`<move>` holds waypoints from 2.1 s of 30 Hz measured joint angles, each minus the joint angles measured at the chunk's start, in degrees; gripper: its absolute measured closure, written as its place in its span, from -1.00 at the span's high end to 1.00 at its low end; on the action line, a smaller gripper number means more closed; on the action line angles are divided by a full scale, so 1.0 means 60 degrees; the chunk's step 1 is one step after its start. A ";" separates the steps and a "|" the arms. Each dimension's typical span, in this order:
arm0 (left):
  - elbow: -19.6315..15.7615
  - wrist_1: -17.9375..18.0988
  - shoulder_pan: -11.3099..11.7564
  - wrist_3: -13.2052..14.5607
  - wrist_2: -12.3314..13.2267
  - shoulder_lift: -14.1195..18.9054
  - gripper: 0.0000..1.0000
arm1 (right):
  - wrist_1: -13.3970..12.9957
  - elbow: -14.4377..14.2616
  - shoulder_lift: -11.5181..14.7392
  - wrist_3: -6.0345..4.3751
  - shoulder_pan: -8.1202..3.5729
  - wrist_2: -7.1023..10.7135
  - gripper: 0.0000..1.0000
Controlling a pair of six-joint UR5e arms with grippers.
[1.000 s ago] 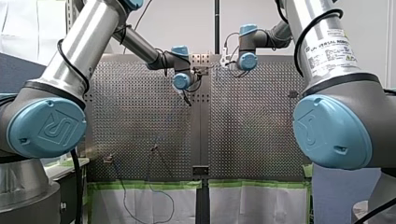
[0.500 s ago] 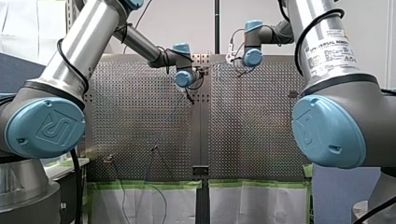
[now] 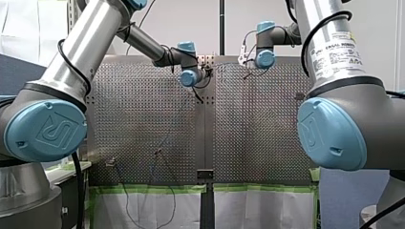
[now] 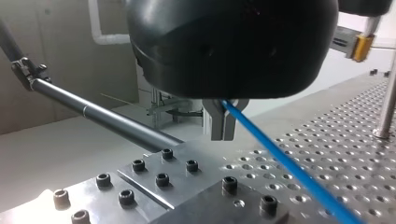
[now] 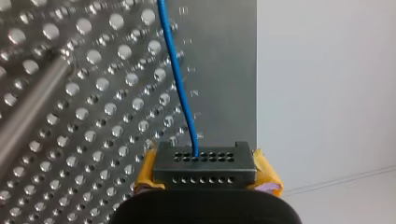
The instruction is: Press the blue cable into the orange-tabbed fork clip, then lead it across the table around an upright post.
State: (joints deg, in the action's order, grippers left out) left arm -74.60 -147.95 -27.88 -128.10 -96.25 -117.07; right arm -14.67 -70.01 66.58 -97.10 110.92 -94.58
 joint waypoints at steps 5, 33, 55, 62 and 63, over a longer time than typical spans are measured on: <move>0.0120 -0.0055 -0.0055 -0.0089 0.0080 -0.0122 -0.94 | 0.0022 -0.0001 -0.0001 -0.0081 -0.0175 0.0008 -1.00; 0.0937 -0.0479 -0.0487 0.0072 -0.0083 -0.1329 -0.94 | 0.0055 -0.0667 -0.0421 -0.0144 -0.1212 0.0098 -1.00; 0.0938 -0.0436 -0.0603 0.1116 -0.1155 -0.1617 -0.58 | -0.0309 -0.1496 -0.1437 0.0019 -0.1228 0.0185 -1.00; 0.0937 -0.0704 -0.0676 0.1268 -0.1076 -0.1926 -0.51 | -0.0755 -0.1842 -0.1501 -0.0030 -0.1262 0.0199 -1.00; 0.0937 -0.0770 -0.0694 0.1298 -0.1041 -0.1978 -0.44 | -0.0797 -0.1878 -0.1516 -0.0026 -0.1272 0.0200 -1.00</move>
State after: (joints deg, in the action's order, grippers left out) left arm -68.97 -152.57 -32.05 -120.31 -102.50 -128.94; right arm -19.46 -81.28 57.49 -97.26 103.29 -93.38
